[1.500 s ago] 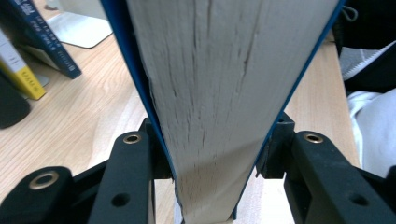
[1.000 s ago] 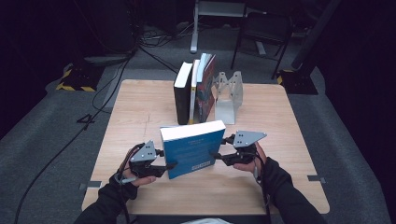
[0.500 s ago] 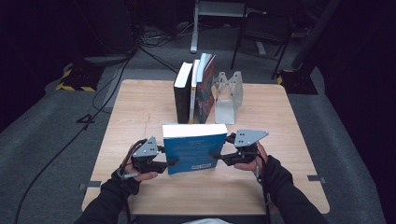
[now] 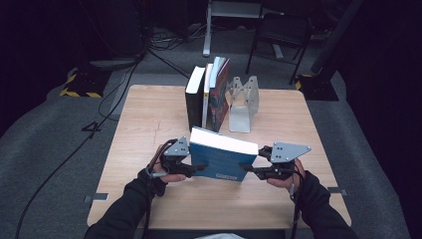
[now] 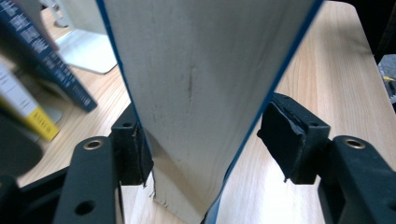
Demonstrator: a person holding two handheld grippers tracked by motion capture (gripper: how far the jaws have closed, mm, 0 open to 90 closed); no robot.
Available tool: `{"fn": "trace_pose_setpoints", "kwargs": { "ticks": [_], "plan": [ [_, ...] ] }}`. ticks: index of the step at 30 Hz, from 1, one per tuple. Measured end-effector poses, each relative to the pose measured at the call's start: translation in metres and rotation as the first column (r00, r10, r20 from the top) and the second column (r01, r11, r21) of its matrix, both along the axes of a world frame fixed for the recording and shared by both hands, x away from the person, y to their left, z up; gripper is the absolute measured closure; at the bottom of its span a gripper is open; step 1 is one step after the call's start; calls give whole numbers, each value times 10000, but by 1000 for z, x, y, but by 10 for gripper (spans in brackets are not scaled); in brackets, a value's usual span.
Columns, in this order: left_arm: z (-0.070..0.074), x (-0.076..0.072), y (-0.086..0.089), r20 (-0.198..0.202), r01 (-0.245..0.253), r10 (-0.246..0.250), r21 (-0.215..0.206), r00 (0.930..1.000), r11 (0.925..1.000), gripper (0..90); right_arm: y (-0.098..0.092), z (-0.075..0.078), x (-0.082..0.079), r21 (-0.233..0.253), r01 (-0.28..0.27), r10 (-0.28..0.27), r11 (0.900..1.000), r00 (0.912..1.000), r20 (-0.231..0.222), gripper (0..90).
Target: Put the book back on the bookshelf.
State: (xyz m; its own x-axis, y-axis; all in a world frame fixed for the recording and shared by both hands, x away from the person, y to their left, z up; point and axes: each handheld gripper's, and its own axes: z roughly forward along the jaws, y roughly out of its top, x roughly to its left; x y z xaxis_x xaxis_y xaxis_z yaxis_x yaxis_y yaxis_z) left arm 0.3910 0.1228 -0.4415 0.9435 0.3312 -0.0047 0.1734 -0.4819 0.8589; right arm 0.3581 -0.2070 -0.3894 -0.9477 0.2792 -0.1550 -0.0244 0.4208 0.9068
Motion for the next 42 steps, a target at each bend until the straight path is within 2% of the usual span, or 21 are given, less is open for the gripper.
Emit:
{"fn": "trace_pose_setpoints", "kwargs": {
  "ticks": [4,7,9,11,13,14,23,27,29,35,42],
  "plan": [
    [0,8,-13,-146,222,-222,-14,9996,9998,364,-3,10,-2,211,318,-319,9993,9995,12,553],
    [0,10,-19,-128,277,-276,29,9995,9996,355,-3,18,-1,129,365,-366,9993,9993,44,550],
    [0,12,-21,-159,297,-297,16,9994,9996,347,-1,23,0,-33,364,-364,9993,9993,57,551],
    [-1,13,-22,-137,257,-257,42,9996,9997,339,2,29,1,-394,484,-482,9981,9988,76,547],
    [-1,14,-23,-126,214,-213,42,9997,9998,328,4,32,2,-495,526,-524,9974,9986,54,549],
    [-2,14,-23,-101,191,-191,44,9998,9998,324,6,36,5,-619,489,-497,9969,9987,-117,554],
    [-3,13,-24,-92,106,-107,-92,9999,9999,308,16,46,14,-1219,336,-459,9920,9940,-998,549],
    [-4,13,-24,-14,97,-98,-124,10000,9999,297,20,48,16,-1393,307,-471,9898,9921,-1162,544],
    [-5,13,-24,-155,76,-80,-233,9998,9997,291,23,49,18,-1510,296,-503,9881,9895,-1353,544],
    [-5,12,-24,-70,48,-49,-178,10000,9998,283,23,49,18,-1409,335,-551,9895,9868,-1525,582],
    [-7,10,-23,-65,-162,162,3,9998,9999,276,20,46,15,-1038,440,-580,9936,9891,-1354,597]
  ]
}}
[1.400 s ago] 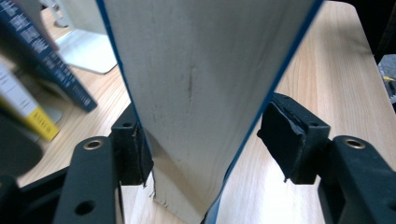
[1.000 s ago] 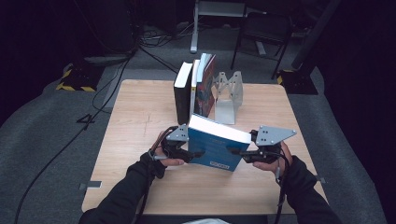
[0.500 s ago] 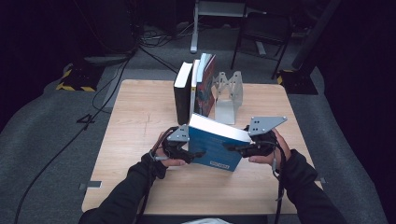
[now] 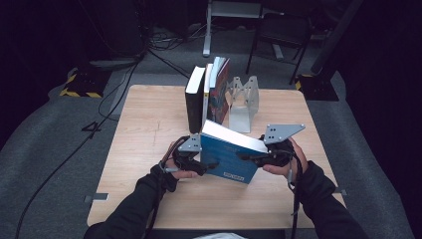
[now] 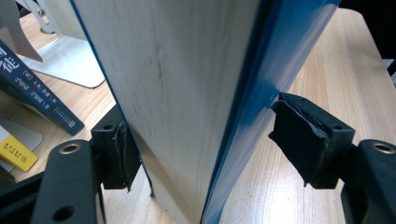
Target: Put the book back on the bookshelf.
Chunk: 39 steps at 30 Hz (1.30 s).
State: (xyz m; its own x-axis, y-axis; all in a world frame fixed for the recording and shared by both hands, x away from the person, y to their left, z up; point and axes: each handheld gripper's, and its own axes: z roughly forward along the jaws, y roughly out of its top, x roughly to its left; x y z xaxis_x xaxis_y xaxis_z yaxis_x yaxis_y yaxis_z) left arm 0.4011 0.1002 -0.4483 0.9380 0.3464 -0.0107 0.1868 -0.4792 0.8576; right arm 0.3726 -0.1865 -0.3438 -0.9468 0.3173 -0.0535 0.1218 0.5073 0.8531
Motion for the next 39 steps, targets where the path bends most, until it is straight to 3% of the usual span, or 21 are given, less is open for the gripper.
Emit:
{"fn": "trace_pose_setpoints", "kwargs": {
  "ticks": [6,7,10,14,16,18,22,24,26,34,39],
  "plan": [
    [-3,-4,13,-60,-566,569,409,9984,9976,289,-1,-1,-1,126,141,-142,9998,9999,99,602],
    [-5,-8,24,-137,-945,954,529,9953,9941,288,-2,-1,-1,95,176,-177,9998,9998,99,602],
    [-7,-12,36,-285,-1289,1307,574,9910,9900,262,-5,-1,-1,140,310,-311,9994,9995,51,603],
    [-14,-27,56,9,-2076,2091,1246,9779,9702,239,-9,0,-3,127,530,-531,9985,9986,70,603],
    [-21,-37,64,239,-2383,2379,1742,9710,9554,237,-11,0,-4,111,617,-618,9980,9981,69,604],
    [-28,-43,67,94,-2522,2571,2328,9663,9393,221,-13,1,-4,78,725,-725,9973,9973,84,604],
    [-38,-55,70,-43,-2500,2621,2853,9650,9253,205,-18,3,-6,56,977,-977,9952,9952,90,604],
    [-39,-58,71,-109,-2499,2644,2906,9644,9236,181,-21,5,-7,36,1056,-1056,9944,9944,99,605],
    [-41,-59,74,-356,-2510,2708,2758,9620,9279,195,-24,6,-8,11,1172,-1172,9931,9931,95,604],
    [-49,-57,76,-550,-2653,2945,3016,9541,9158,196,-41,9,-9,62,1688,-1689,9856,9855,142,605],
    [-51,-55,77,-722,-2709,3028,2875,9503,9187,189,-51,11,-10,40,2020,-2020,9794,9791,227,605]
  ]
}}
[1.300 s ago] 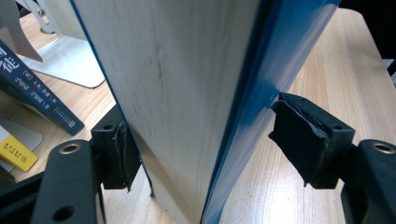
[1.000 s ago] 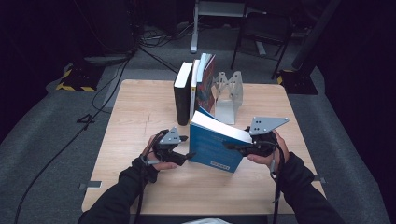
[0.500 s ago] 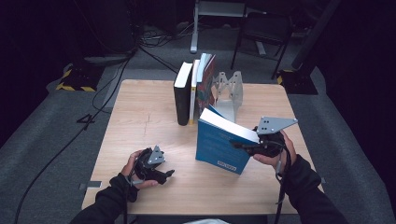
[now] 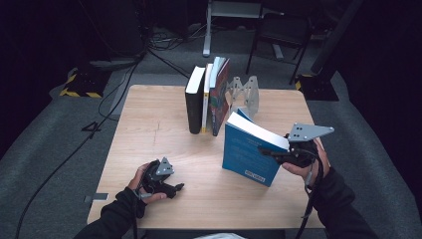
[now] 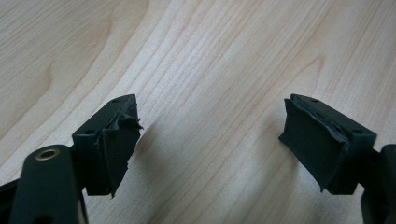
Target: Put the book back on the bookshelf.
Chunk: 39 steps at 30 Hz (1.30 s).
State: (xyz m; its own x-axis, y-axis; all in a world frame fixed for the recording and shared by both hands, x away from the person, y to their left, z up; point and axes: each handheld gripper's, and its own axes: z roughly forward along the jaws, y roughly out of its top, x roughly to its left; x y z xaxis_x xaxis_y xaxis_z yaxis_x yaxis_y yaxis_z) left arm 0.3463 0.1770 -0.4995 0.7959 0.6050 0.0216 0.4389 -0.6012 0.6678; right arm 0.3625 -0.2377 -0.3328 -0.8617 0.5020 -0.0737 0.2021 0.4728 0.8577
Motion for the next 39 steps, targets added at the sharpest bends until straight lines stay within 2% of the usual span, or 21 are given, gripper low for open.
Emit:
{"fn": "trace_pose_setpoints", "kwargs": {
  "ticks": [2,4,8,14,20,29,39],
  "plan": [
    [-1,1,0,-42,-25,24,-64,10000,10000,182,-2,1,0,-7,94,-94,10000,10000,-7,605],
    [-3,3,2,-224,-174,167,-311,9996,9994,175,-7,2,0,-35,283,-283,9996,9996,60,605],
    [-4,4,3,-91,-285,281,-448,9996,9986,171,-11,4,0,-94,477,-475,9988,9988,123,605],
    [-5,4,2,-90,-297,293,-493,9995,9983,168,-18,7,1,-11,825,-825,9966,9964,187,606],
    [-5,5,2,-110,-293,288,-495,9995,9983,165,-22,13,2,-140,1177,-1172,9930,9926,320,607],
    [-5,6,2,-113,-271,265,-501,9996,9984,163,-20,26,8,-456,1606,-1589,9860,9865,387,607],
    [-5,6,1,-117,-342,337,-487,9994,9982,162,-8,45,27,-414,1891,-1862,9811,9804,651,607]
  ]
}}
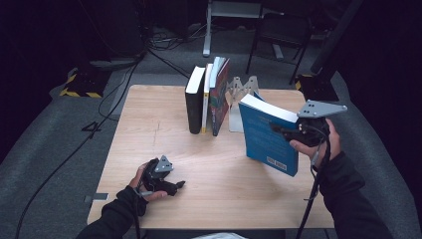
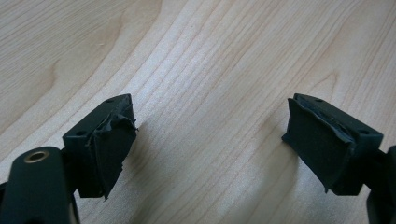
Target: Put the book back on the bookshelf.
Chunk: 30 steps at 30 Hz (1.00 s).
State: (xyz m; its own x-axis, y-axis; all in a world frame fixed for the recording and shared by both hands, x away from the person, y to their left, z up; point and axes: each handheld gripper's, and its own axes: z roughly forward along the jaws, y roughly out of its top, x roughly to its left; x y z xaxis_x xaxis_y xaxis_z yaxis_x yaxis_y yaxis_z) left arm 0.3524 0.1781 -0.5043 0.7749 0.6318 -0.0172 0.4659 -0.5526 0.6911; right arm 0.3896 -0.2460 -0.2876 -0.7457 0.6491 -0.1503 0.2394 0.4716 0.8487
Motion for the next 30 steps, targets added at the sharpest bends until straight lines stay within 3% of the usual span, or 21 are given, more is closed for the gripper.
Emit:
{"fn": "trace_pose_setpoints", "kwargs": {
  "ticks": [17,30],
  "plan": [
    [0,0,0,-18,-4,4,-12,10000,10000,161,20,4,42,270,617,-617,9977,9981,-2,607],
    [0,0,0,-17,-1,1,-7,10000,10000,162,32,5,76,473,1433,-1435,9886,9896,17,607]
  ]
}}
